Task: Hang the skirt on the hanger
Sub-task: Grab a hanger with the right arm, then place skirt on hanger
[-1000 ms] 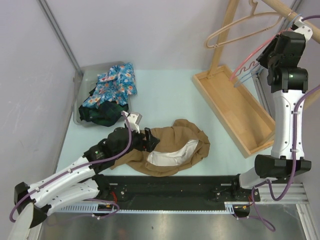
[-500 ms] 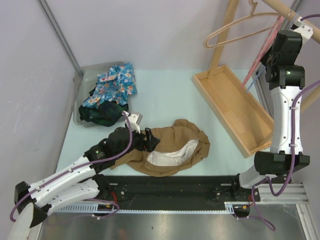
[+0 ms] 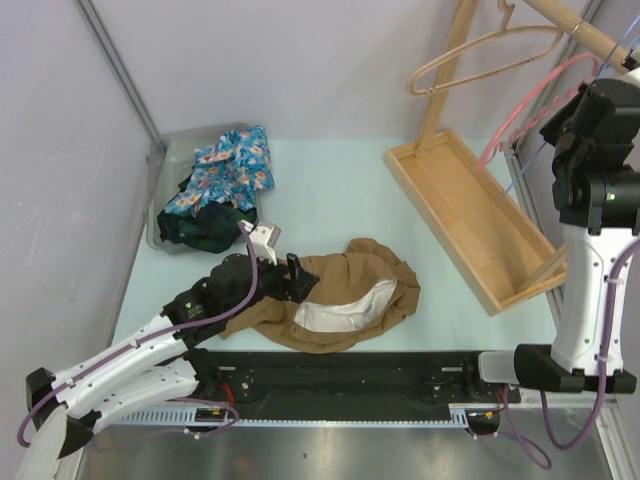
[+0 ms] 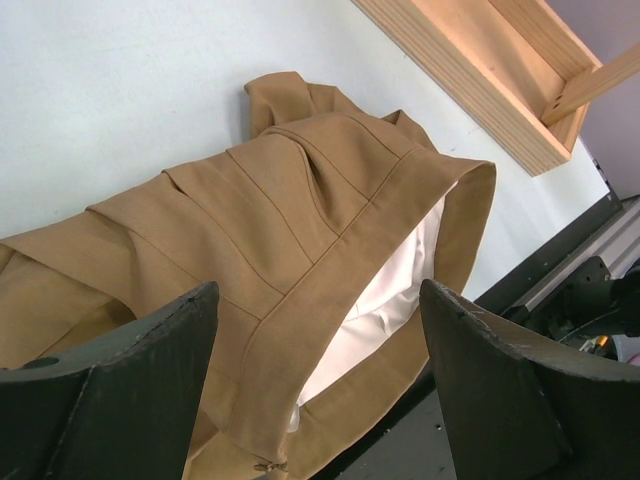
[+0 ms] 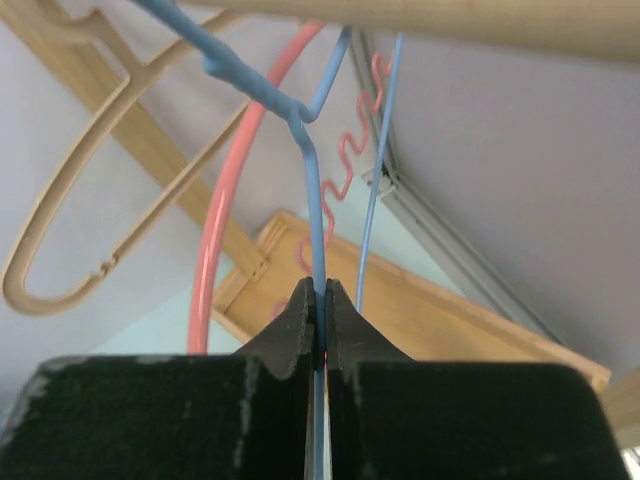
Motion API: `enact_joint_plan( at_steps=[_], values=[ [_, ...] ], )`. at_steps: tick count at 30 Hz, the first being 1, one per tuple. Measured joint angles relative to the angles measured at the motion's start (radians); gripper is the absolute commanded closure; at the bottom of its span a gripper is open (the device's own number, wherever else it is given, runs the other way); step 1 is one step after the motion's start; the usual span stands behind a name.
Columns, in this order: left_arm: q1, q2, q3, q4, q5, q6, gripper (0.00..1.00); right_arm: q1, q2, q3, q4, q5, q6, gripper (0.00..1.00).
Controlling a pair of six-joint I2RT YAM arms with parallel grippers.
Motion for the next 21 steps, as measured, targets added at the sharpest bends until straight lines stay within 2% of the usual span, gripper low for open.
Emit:
enact_joint_plan(
  at_steps=[11, 17, 21],
  values=[
    [0.000, 0.005, 0.070, -0.074, -0.005, 0.001, 0.14, 0.231, -0.288, -0.375, -0.154, 0.029, 0.088, 1.00],
    [0.000, 0.005, 0.071, -0.123, -0.012, 0.008, 0.18, 0.298, -0.434, -0.563, -0.225, -0.093, 0.146, 1.00],
    [0.000, 0.004, 0.071, -0.132, 0.021, 0.019, 0.28, 0.328, -0.496, -0.629, -0.233, -0.227, 0.145, 1.00]
  ],
)
